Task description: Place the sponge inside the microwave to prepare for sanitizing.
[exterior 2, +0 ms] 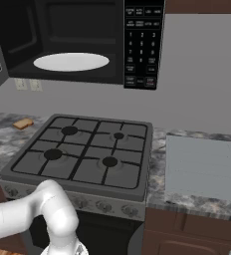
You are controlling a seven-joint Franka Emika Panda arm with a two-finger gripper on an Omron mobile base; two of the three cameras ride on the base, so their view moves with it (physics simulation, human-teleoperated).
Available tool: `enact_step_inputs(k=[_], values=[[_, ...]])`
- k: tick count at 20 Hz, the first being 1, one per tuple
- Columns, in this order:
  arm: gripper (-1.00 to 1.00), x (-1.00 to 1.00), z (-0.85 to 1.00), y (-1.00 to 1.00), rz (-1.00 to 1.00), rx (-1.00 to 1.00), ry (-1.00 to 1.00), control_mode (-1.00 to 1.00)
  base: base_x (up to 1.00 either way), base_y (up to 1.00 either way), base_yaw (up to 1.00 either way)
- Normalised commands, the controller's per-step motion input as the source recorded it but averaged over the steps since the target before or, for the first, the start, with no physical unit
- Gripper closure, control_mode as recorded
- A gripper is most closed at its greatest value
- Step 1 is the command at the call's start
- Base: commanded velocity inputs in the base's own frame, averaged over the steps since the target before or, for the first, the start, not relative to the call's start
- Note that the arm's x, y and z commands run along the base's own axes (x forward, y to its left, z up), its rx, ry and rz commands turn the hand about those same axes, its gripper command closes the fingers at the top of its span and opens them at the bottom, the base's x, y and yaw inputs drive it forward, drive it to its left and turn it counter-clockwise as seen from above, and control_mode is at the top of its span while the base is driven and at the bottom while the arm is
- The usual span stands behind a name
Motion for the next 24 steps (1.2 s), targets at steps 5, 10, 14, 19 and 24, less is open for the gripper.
enact_step_inputs(k=[5,10,14,19,24], values=[[-1.0,-0.69,0.05,-0.48,0.37,0.36,0.11,-1.0,0.0,0.0,0.0],[-1.0,-0.07,0.0,-0.6,0.3,0.48,0.21,-1.0,0.0,0.0,0.0],[-1.0,0.0,0.18,-0.78,0.24,0.5,0.17,-1.0,0.0,0.0,0.0],[-1.0,0.04,0.1,-0.6,0.24,0.45,0.27,-1.0,0.0,0.0,0.0],[-1.0,0.29,0.0,-0.48,0.23,0.31,0.38,-1.0,0.0,0.0,0.0]])
